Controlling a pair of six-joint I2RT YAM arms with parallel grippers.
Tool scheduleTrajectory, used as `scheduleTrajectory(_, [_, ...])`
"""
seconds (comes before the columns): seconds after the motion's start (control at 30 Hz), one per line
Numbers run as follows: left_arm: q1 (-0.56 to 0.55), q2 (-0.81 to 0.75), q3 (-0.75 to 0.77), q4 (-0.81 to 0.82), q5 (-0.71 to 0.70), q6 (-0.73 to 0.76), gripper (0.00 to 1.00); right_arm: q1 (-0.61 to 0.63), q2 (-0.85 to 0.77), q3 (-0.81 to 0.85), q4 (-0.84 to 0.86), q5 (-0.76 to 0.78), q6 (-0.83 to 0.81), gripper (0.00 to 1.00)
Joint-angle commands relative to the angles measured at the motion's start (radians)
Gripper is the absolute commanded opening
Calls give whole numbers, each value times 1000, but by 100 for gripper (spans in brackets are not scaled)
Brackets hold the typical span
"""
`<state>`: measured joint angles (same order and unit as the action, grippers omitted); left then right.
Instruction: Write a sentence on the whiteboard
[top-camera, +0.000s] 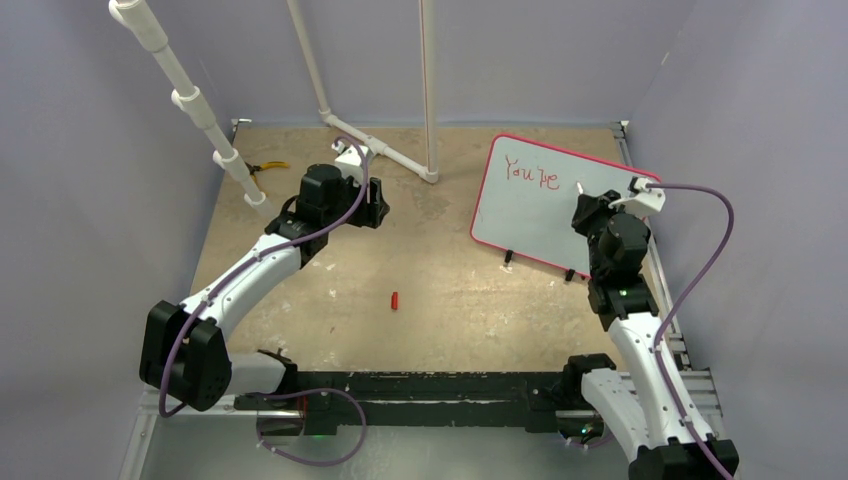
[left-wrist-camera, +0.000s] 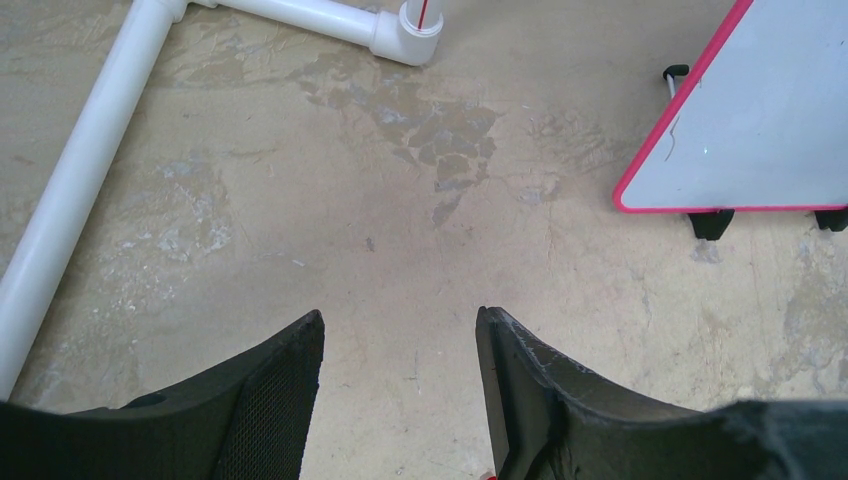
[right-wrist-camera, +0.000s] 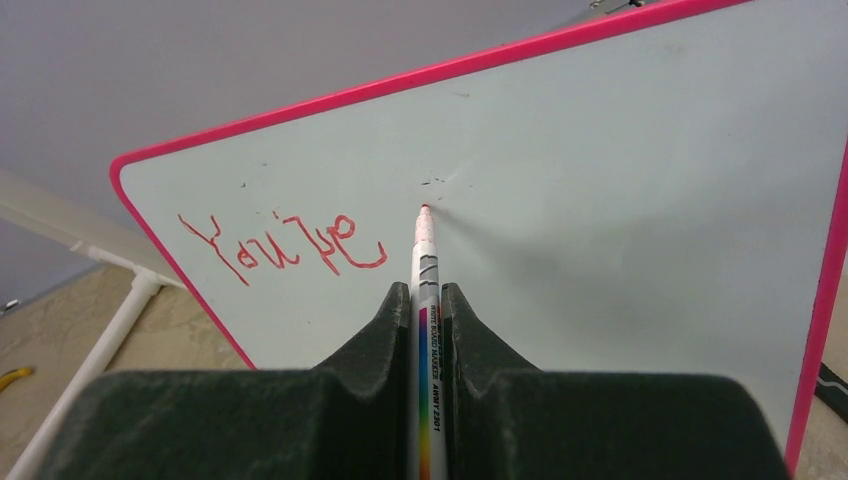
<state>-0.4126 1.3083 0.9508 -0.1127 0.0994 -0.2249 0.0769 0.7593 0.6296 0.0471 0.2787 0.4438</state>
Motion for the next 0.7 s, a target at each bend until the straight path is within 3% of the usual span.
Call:
scheduleTrajectory(0.0, [6,-37,-3,34,-7,2,57,-7,7,4,53,16,-23,0])
scheduleTrajectory(0.4, [6,-38,-4,36,-3,1,57,-7,49,7,44,-50,-37,0])
scheduleTrajectory(0.67, [6,-39,-4,38,2,-2,57,-7,24,5,-1,-4,-17,0])
